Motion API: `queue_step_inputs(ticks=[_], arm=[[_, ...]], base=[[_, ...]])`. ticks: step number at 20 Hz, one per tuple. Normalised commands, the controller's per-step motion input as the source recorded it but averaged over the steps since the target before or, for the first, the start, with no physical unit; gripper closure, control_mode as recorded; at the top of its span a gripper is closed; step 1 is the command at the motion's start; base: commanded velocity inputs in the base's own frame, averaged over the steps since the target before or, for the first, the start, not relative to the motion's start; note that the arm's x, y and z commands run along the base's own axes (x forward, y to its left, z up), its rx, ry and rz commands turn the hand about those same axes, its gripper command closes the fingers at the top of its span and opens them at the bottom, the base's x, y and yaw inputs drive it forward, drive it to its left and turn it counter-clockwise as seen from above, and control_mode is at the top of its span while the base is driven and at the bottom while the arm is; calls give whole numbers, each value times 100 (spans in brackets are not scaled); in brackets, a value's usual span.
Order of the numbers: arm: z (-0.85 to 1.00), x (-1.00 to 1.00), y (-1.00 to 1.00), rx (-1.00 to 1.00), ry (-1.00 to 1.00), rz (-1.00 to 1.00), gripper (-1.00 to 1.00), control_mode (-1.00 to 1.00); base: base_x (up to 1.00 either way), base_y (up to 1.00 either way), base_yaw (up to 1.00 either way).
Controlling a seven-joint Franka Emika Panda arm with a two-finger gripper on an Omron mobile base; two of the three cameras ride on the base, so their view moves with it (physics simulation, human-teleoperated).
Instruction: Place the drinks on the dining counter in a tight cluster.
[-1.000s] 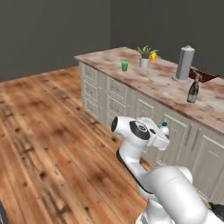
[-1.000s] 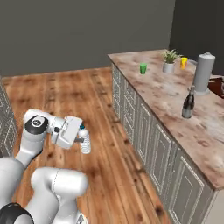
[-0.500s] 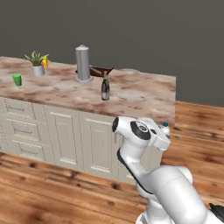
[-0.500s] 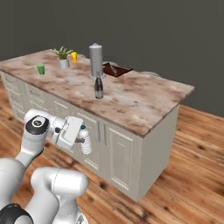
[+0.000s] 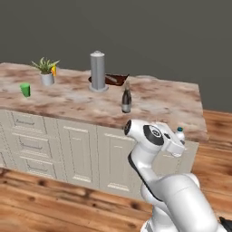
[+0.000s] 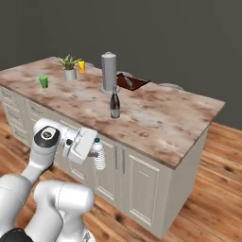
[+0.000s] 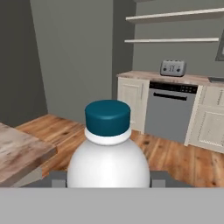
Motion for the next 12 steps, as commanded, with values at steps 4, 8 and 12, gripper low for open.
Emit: queue_step_inputs(ticks=[4, 8, 12], arm=[[0, 0, 0, 0, 0, 0, 100, 100], [0, 0, 0, 0, 0, 0, 100, 100], [0, 0, 0, 0, 0, 0, 100, 100]], base=[[71, 10, -13], [72, 6, -13], [71, 4, -11]])
